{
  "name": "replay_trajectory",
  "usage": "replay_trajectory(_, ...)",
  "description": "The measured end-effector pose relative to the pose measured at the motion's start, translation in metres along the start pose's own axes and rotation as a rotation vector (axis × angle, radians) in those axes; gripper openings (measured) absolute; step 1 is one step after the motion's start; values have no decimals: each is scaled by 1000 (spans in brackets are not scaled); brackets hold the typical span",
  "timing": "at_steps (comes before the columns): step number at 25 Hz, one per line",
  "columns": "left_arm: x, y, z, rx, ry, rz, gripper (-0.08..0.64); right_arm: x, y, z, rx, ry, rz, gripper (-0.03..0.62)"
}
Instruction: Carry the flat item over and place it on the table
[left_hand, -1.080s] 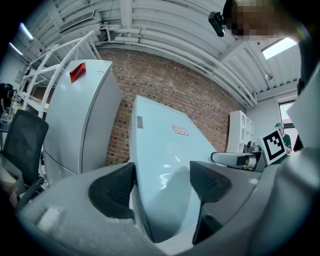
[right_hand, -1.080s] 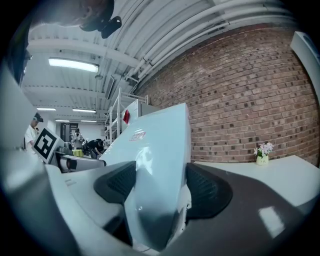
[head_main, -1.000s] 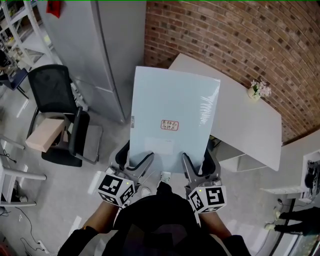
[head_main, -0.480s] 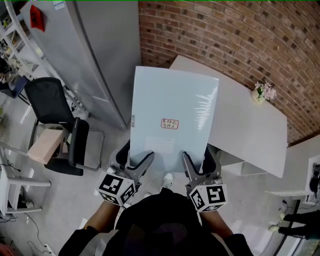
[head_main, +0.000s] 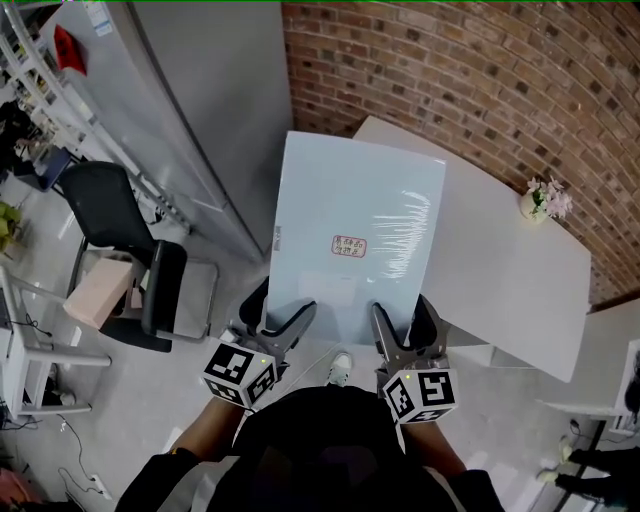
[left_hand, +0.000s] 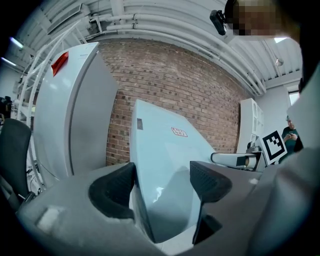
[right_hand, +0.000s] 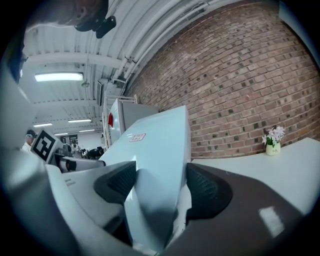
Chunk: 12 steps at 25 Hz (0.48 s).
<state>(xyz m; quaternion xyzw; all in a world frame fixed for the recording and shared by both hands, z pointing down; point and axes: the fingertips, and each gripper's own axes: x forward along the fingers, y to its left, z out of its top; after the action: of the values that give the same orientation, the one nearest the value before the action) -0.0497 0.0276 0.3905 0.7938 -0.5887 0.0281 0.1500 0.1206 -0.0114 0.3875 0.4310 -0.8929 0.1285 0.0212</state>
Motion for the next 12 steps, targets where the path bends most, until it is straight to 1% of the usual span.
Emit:
replay_trajectory(4,13,1,-1,8,12,20,357,9,-13,-1,9,5,16,321)
replay_trajectory(7,24,-4,-6,-4,38,20,356,14,-23,-4,1,11,21,320)
replay_trajectory(12,43,-2,-9,11,51,11,356,21,-39,-13,41,33,-3,321)
